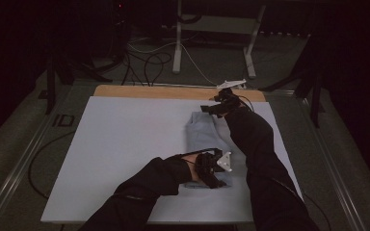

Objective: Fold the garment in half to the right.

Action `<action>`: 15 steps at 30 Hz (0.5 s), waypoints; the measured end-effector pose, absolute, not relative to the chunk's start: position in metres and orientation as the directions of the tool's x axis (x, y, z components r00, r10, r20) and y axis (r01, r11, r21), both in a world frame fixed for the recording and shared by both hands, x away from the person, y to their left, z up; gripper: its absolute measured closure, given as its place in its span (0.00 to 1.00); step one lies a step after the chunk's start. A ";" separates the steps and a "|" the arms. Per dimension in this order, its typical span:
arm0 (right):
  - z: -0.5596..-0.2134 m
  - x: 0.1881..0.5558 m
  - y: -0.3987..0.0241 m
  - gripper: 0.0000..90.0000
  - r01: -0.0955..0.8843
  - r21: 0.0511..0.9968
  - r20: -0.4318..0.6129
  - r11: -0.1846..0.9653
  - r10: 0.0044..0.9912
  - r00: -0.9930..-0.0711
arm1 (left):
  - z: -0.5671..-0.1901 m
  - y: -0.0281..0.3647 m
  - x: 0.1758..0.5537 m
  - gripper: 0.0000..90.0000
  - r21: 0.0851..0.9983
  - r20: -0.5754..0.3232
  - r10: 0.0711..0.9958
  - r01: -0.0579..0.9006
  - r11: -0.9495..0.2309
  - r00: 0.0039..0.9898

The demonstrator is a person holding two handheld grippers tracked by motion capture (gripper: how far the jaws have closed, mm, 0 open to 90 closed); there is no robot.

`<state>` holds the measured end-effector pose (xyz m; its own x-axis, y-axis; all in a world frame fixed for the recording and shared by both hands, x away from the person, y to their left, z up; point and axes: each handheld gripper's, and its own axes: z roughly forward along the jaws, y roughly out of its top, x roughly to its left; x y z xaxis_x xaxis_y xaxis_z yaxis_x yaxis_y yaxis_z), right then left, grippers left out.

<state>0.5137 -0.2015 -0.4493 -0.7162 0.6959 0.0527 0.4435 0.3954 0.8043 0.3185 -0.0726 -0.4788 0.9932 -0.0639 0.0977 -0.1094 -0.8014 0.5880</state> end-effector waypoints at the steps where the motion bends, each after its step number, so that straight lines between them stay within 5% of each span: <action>1: -0.449 0.513 -0.202 0.14 0.445 0.803 0.051 0.397 0.697 -0.715 | -0.477 -0.072 0.318 0.50 0.588 0.097 -0.062 -0.108 -0.801 0.993; 15: -0.443 0.499 -0.202 0.13 0.424 0.822 0.080 0.380 0.660 -0.747 | -0.461 -0.046 0.315 0.48 0.603 0.095 -0.041 -0.091 -0.793 0.995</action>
<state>0.4989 -0.2024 -0.4432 -0.7466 0.6604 0.0798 0.4238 0.3798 0.8223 0.3151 -0.0457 -0.4612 0.9946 -0.0413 0.0951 -0.0906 -0.7927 0.6029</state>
